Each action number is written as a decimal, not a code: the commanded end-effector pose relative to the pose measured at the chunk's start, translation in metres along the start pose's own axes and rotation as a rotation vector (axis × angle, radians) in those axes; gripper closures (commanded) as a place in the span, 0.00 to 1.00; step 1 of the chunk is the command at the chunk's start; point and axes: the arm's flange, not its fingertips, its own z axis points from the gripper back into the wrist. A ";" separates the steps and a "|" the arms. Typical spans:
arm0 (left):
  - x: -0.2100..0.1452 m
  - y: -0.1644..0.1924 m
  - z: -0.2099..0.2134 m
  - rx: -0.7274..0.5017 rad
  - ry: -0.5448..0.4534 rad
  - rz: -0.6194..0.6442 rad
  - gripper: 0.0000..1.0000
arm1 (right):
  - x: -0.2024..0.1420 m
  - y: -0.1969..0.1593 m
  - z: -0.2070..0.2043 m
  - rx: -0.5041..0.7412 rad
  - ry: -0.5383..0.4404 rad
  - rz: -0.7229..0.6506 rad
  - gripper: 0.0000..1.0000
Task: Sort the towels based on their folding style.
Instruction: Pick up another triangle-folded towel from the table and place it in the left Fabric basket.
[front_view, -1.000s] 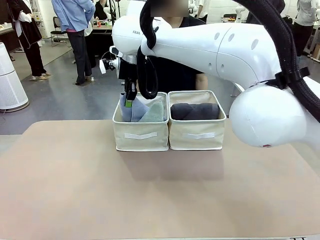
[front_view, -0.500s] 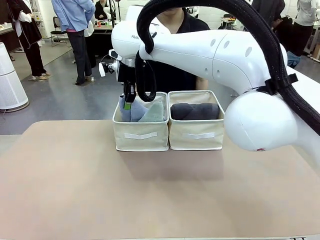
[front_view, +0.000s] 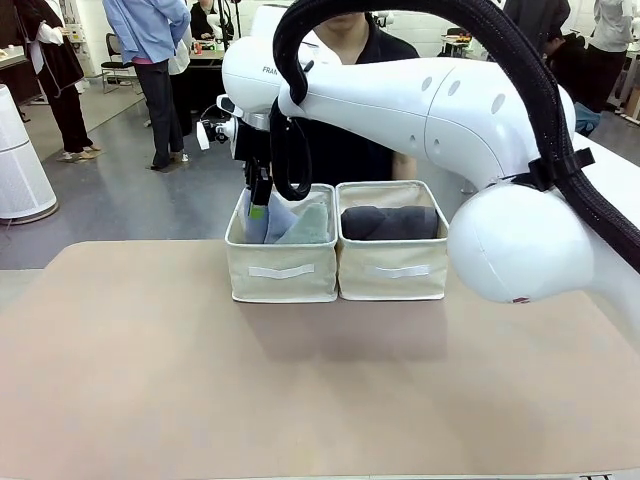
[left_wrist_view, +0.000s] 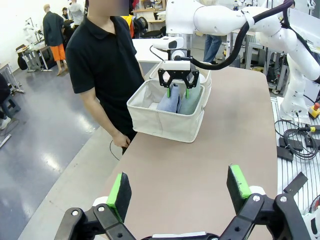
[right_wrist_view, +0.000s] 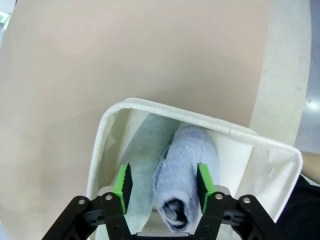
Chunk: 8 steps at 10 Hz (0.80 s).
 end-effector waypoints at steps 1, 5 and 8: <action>0.001 -0.003 0.000 0.006 -0.013 0.008 0.00 | 0.011 -0.020 0.006 0.005 0.008 0.012 0.05; 0.001 -0.003 0.000 0.006 -0.013 0.008 0.00 | 0.011 -0.020 0.007 0.003 0.010 0.013 0.00; 0.001 -0.003 0.000 0.006 -0.013 0.008 0.00 | 0.011 -0.020 0.010 -0.005 0.010 0.016 0.00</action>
